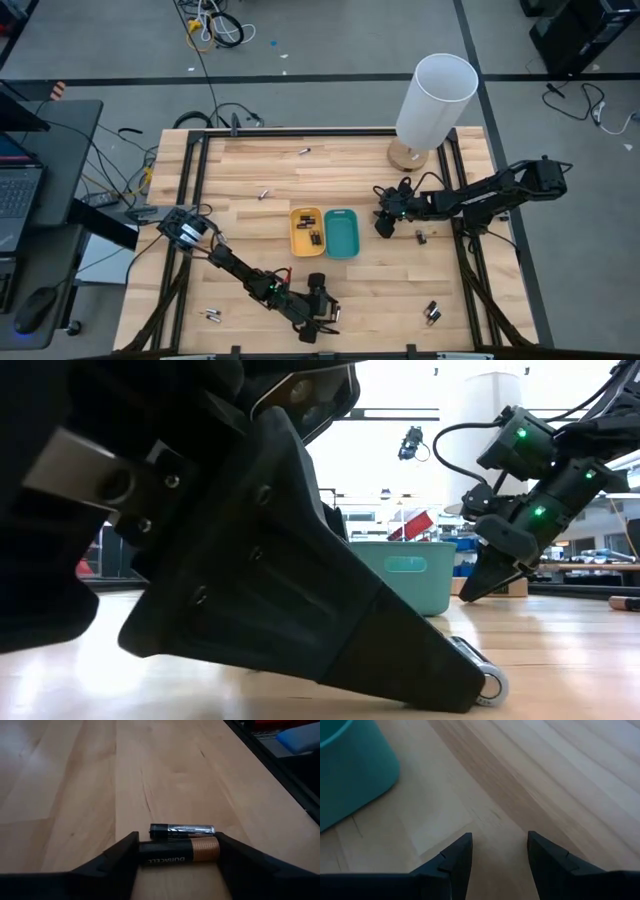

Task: Sort batteries
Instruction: Put the black battery into the yellow bin

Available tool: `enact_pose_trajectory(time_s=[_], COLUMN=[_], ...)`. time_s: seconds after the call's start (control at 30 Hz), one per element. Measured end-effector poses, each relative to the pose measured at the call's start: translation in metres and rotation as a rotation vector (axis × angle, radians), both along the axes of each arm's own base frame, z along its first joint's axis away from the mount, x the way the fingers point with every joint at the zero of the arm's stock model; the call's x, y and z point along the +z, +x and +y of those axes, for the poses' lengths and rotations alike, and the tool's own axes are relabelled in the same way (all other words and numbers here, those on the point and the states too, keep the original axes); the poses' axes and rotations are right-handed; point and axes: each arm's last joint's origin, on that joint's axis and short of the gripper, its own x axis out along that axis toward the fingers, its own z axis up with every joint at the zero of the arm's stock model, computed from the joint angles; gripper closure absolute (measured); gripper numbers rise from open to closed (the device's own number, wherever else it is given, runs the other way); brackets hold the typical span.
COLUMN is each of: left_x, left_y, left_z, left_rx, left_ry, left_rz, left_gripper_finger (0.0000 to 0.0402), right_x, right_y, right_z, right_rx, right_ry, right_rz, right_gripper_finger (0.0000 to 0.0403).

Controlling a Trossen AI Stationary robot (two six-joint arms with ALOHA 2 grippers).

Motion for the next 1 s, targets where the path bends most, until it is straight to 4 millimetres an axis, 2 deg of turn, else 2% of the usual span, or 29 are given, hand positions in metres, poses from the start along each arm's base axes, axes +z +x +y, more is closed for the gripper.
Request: enact_pose_trajectory(time_s=[0.1,0.27,0.5,0.63,0.8,1.0], left_x=[0.002,0.014,0.034,0.046,0.079,0.127], left_y=[-0.001,-0.004,-0.006,-0.002,-0.001,-0.009], left_z=[-0.001,0.001,0.009,0.018,0.036,0.079], left_rx=[-0.008,-0.021,-0.004,0.023,0.052,0.15], left_ry=[-0.004,0.008,0.035,0.028,0.033,0.065], left_rz=[0.001,0.025,0.06,0.039,0.013,0.049], left_gripper_finger=[0.0154,0.0132,0.0154,0.0149,0.0147,0.0148], right_x=[0.0,0.0,0.0,0.0,0.0,-0.001], right_y=[0.0,0.0,0.0,0.0,0.0,-0.001], right_z=[0.0,0.0,0.0,0.0,0.0,0.001], right_rx=[-0.003,-0.006,-0.005,-0.004,0.01,0.024], right_ry=[0.008,0.014,0.016,0.017,0.007,-0.001], right_rz=[-0.003,-0.006,-0.003,-0.001,0.008,0.021], right_gripper_finger=[0.0228,0.0228,0.0228,0.0228,0.0228,0.0228])
